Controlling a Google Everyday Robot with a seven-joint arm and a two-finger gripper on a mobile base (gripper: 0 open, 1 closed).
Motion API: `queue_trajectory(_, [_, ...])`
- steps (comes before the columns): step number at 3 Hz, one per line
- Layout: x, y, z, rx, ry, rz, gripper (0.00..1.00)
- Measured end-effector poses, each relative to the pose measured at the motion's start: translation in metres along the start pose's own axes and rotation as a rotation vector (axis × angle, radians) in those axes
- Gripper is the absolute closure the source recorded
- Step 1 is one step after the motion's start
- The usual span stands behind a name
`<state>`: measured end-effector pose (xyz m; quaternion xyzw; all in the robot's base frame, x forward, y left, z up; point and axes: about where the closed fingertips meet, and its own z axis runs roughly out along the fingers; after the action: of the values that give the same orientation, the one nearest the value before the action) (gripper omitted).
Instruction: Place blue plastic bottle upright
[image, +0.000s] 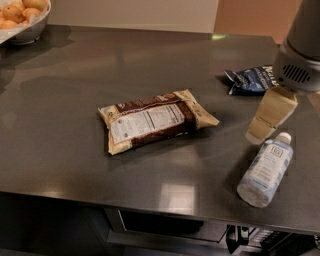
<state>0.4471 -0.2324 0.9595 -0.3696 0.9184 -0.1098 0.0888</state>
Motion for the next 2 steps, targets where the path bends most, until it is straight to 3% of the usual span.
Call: queue_trajectory(2, [0.0196, -0.0015, 0.0122, 0.107, 0.011, 0.343, 0.0])
